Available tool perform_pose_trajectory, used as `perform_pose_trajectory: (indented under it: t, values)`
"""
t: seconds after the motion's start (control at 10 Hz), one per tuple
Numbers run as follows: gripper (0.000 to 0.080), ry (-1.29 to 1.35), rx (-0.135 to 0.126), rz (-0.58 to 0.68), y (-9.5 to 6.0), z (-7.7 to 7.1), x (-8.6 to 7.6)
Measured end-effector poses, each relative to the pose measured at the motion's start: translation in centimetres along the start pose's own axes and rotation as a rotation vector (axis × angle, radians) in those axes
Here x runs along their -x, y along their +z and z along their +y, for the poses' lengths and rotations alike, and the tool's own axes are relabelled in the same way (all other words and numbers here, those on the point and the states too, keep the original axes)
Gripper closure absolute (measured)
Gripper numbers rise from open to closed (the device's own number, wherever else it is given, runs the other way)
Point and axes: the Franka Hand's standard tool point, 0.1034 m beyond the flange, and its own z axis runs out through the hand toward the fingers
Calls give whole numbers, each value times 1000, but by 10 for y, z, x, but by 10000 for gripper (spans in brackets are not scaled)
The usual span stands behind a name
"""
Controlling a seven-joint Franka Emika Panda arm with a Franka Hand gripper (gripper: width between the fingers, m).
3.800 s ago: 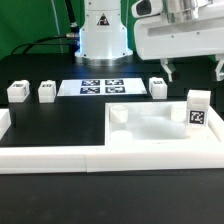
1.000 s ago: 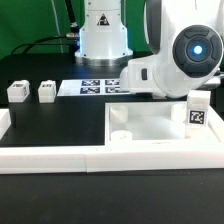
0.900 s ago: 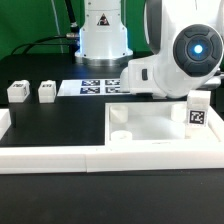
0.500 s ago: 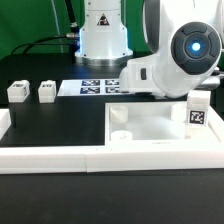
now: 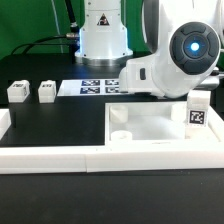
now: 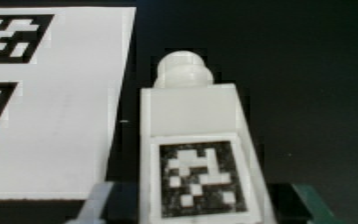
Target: Assemble square table
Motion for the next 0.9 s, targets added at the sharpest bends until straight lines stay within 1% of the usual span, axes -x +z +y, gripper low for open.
perform_pose_trajectory:
  t: [0.3, 0.4, 0.5, 0.6, 0.7, 0.8, 0.9]
  values:
    - [511, 1, -2, 2, -1, 1, 0]
    - [511, -29, -9, -25, -17, 4, 14]
    - [511, -51, -28, -19, -44, 10, 33]
    - [511, -51, -41, -3, -61, 15, 48]
    - [511, -43, -50, 24, -76, 19, 59]
    - [511, -25, -55, 20, -77, 23, 63]
    - [511, -25, -54, 30, -75, 22, 57]
